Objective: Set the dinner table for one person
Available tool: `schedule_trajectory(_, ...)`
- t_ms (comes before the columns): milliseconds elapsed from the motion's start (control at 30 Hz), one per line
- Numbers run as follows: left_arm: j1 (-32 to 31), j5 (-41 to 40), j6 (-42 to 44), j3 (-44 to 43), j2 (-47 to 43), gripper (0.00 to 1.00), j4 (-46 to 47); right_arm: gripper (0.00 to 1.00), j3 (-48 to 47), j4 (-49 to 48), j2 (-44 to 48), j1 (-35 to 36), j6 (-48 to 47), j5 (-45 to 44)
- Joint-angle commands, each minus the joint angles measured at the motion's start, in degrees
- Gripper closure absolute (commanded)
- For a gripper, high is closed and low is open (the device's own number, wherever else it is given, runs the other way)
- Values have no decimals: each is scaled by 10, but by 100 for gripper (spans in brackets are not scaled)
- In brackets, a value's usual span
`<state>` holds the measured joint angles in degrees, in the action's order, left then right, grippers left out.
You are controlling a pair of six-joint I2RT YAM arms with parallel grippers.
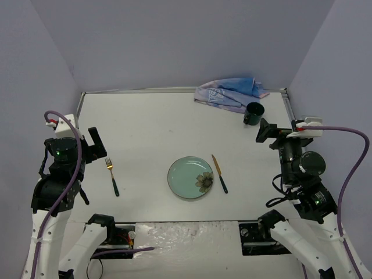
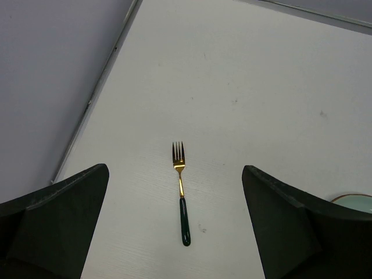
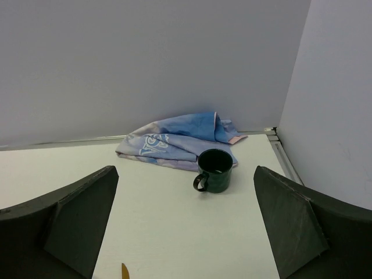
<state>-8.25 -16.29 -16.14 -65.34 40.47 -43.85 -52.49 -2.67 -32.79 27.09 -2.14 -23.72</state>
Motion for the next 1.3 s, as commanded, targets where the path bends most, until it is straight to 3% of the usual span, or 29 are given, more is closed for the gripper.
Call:
schedule_trajectory(0,-3,6,-6,-8,10,3,39,0,-8,-35,-36,3,13,23)
schedule_trajectory(167,-3,38,-8,-8,24,3,38,0,-35,-26,-131,3,84,56)
schedule_trajectory(400,-4,72,-24,-25,83,3,13,0,-132,-46,-375,2,130,56)
schedule_trajectory(700,-6,120,-5,-34,139,3,8,0,-380,-68,-725,-19,30,48)
schedule_trajectory(833,-18,124,-4,-22,145,3,17,0,-455,-101,-849,-56,-23,148)
schedule_trajectory(1067,-34,126,-13,-13,161,3,15,0,-568,-144,-993,-97,-97,247)
schedule_trajectory(1267,-34,131,-23,-12,170,3,13,3,-615,-171,-1077,-109,-162,244)
